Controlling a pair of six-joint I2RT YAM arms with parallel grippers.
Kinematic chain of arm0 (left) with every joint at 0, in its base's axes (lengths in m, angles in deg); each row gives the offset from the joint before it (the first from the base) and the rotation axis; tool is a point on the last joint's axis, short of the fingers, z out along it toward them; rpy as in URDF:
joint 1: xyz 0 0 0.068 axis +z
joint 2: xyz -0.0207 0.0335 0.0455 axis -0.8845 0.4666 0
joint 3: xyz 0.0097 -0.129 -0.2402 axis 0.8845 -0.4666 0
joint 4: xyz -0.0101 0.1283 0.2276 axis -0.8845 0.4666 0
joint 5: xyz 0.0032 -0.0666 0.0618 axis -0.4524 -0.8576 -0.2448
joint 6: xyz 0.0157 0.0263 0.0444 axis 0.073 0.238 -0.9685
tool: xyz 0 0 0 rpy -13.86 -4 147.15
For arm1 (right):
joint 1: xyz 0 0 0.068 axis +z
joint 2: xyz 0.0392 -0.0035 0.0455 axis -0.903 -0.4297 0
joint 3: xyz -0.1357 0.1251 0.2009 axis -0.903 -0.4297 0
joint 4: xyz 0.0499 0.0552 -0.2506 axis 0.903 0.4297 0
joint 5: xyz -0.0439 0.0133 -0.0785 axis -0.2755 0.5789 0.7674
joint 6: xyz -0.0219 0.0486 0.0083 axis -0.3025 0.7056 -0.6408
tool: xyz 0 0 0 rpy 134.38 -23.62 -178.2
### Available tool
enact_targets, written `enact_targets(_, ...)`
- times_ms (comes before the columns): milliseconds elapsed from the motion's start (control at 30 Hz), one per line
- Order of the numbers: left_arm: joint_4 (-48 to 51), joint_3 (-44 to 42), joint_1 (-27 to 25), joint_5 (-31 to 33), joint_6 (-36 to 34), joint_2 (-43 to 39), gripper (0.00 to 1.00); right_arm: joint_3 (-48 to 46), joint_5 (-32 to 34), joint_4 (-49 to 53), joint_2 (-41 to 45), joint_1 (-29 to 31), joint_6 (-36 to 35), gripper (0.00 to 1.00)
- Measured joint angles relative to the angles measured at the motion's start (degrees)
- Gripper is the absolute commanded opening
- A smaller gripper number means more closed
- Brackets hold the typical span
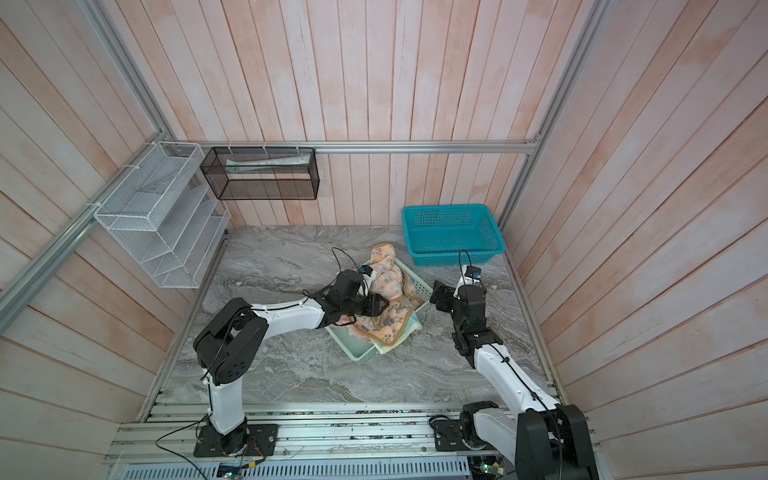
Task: Fold and stack the towels
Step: 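Grasp the paw-print towel in the green basket with the left gripper while right advances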
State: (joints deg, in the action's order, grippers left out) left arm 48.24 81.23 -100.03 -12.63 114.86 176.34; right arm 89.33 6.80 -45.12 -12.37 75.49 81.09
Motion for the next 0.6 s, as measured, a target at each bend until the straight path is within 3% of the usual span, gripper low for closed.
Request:
enact_targets(167,2.7,-4.4,14.7,-0.5,0.5,-4.5,0.5,0.6,1.6,0.3,-1.0,6.9,1.6,0.83)
enact_targets(367,9.5,-4.7,30.9,3.5,-3.9,-7.5,0.5,5.6,3.2,-0.7,-8.2,13.8,2.7,0.83)
enact_targets(467,13.2,-3.9,35.5,4.7,-7.2,-8.7,0.52,8.3,3.3,-1.0,-11.4,15.9,2.9,0.83)
enact_targets(600,22.1,3.3,35.9,5.6,-12.2,-9.0,0.6,11.2,3.2,-1.0,-13.5,17.7,2.9,0.83)
